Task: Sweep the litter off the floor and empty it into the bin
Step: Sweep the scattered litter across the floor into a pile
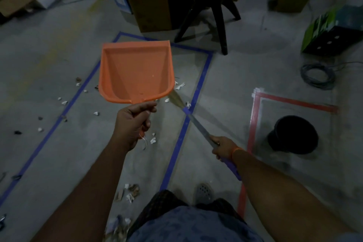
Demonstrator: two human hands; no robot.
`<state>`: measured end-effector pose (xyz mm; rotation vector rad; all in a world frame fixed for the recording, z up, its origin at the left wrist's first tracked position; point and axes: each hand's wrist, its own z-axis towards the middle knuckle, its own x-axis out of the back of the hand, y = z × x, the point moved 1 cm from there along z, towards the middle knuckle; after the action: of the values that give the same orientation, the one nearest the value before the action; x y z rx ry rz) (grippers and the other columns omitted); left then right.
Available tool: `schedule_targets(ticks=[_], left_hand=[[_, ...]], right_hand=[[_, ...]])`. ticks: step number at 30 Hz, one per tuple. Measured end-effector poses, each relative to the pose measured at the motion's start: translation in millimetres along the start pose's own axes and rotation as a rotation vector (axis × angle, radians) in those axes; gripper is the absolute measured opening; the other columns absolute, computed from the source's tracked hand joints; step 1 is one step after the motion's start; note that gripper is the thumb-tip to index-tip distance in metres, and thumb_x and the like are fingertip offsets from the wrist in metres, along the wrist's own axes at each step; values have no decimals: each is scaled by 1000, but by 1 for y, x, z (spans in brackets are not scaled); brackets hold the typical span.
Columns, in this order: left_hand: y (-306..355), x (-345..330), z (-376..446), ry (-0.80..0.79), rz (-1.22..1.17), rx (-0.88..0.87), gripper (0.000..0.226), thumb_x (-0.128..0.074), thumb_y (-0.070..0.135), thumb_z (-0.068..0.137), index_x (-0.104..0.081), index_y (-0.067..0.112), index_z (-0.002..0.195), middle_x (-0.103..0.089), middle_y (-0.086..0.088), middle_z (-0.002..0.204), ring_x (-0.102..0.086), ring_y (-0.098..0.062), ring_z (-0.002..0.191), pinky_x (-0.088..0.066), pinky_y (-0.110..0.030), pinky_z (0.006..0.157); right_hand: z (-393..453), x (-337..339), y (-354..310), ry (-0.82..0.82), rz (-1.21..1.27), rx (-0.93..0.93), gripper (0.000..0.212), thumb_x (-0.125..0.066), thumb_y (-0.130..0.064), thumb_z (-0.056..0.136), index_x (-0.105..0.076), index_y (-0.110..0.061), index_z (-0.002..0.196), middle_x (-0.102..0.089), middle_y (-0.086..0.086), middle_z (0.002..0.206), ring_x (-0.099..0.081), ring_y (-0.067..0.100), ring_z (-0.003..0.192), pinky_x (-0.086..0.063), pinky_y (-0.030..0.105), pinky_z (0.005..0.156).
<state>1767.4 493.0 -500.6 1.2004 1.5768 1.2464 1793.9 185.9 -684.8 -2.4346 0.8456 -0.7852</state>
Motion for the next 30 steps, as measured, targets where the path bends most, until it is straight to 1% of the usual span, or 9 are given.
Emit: schedule_targets(ticks=[2,6,10,13,15,19,24,27,30], left_hand=[[1,3,7,1,-15,1,34,-48,-12,95,-72,6,108,-69,-13,95,-50,-10,47,-36,-17,40],[1,19,22,28,-16,-5,35,-48,-11,95,-73,8,109,-70,-10,94,-49,-12,47,-36,-18,43],[5,44,41,73,-33,15,31,-50,-11,95,-72,5,110,-73,-5,88,-49,-10,47,-36,-16,40],[7,65,59,104,-40,29,31,-49,-11,96,-72,5,108,-74,-2,86,-50,-10,46,-36,-16,41],[11,76,72,115,-55,22,31,-48,-11,96,-72,5,108,-74,-1,85,-50,-10,46,-36,-16,40],[23,94,99,141,-65,3,30,-48,-11,96,-70,2,110,-72,-1,84,-50,-8,45,-36,-15,40],[27,116,118,155,-89,-38,33,-49,-11,94,-74,10,103,-73,-3,86,-49,-10,47,-38,-19,46],[28,122,125,182,-106,-28,29,-50,-10,95,-72,5,107,-72,-3,87,-50,-10,46,-38,-18,45],[26,122,131,203,-117,-3,32,-50,-11,95,-73,7,107,-71,-6,88,-50,-11,48,-37,-18,44]], right_hand=[[8,6,4,55,52,-49,73,-60,-1,84,-40,-27,149,-64,16,100,-64,21,58,-54,31,52],[25,10,8,100,38,-150,72,-58,0,83,-39,-19,149,-65,15,84,-63,22,56,-53,30,52],[35,-7,-11,-24,-151,-157,61,-57,-2,83,-47,-11,143,-64,11,77,-63,21,54,-53,31,50],[43,-26,-41,-183,-275,-105,63,-55,0,85,-45,-14,145,-62,12,86,-67,25,61,-51,30,46],[54,-35,-62,-273,-336,-46,63,-56,-1,86,-44,-16,146,-62,14,91,-70,29,68,-51,29,48],[74,-37,-95,-324,-379,37,69,-59,-4,86,-40,-25,149,-66,17,84,-64,21,60,-52,30,52],[87,-8,-122,-207,-297,96,69,-57,-1,88,-40,-32,147,-61,7,73,-59,16,55,-50,28,51],[106,21,-132,-75,-260,92,72,-57,1,86,-39,-28,149,-65,10,82,-61,20,56,-52,31,51],[131,48,-140,54,-228,56,73,-59,2,85,-39,-23,150,-67,17,97,-63,21,53,-53,29,48]])
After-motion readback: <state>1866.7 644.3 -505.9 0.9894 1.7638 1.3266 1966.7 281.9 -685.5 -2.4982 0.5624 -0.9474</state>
